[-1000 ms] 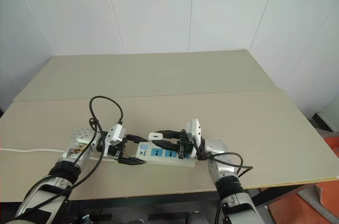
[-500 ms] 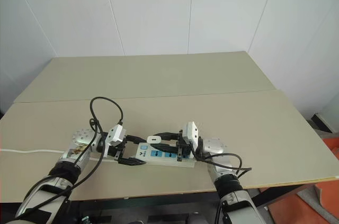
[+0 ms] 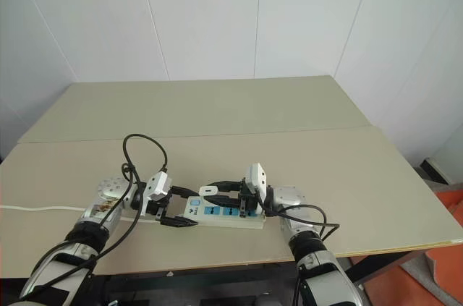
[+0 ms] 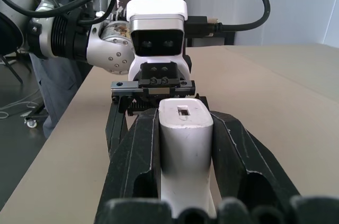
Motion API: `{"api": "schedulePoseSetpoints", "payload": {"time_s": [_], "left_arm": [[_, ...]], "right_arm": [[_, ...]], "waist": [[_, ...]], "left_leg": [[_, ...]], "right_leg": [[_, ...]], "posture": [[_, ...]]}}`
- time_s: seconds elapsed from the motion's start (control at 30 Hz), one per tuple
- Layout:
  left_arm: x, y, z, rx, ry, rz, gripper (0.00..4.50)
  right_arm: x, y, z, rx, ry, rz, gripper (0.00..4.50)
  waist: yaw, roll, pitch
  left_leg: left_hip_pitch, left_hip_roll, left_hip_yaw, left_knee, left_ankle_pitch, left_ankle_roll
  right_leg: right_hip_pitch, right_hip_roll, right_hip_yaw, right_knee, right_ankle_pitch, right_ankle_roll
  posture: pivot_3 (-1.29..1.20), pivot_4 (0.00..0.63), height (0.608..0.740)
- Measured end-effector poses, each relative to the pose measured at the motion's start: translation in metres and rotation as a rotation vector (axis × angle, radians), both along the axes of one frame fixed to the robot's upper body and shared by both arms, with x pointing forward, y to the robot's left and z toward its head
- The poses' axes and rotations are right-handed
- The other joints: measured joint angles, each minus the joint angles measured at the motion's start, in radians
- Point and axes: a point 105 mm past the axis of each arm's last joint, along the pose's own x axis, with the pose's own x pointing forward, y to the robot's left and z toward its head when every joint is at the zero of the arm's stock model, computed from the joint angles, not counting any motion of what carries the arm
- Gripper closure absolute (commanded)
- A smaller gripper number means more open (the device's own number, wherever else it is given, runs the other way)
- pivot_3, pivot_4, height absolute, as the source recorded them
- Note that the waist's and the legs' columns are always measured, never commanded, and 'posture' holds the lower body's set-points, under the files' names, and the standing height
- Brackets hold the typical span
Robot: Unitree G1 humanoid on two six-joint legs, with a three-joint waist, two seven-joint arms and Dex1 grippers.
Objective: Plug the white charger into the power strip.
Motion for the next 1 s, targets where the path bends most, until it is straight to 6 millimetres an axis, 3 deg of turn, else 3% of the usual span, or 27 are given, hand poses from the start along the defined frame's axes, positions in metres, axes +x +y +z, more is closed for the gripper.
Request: {"api": "schedulePoseSetpoints", "payload": {"time_s": [0.8, 1.0], "left_arm": [[0.0, 0.002, -0.005, 0.024, 0.007, 0.018, 1.24], [0.0, 0.004, -0.008, 0.036, 0.016, 0.028, 1.24]], "right_arm": [[-0.002, -0.001, -0.013, -0.06, -0.046, -0.023, 3.38], [0.0, -0.001, -0.017, -0.083, 0.003, -0.021, 3.38]], "waist": [[-0.002, -0.001, -0.016], [-0.002, 0.0, -0.016]], "left_leg": [[0.003, 0.001, 0.0, -0.003, 0.0, 0.0], [0.015, 0.001, 0.0, -0.011, 0.0, 0.0]], "right_leg": [[0.002, 0.001, 0.0, -0.001, -0.003, -0.001], [0.015, 0.001, 0.002, -0.003, -0.009, -0.008]], "posture": [[0.0, 0.15, 0.74], [0.0, 0.15, 0.74]]}}
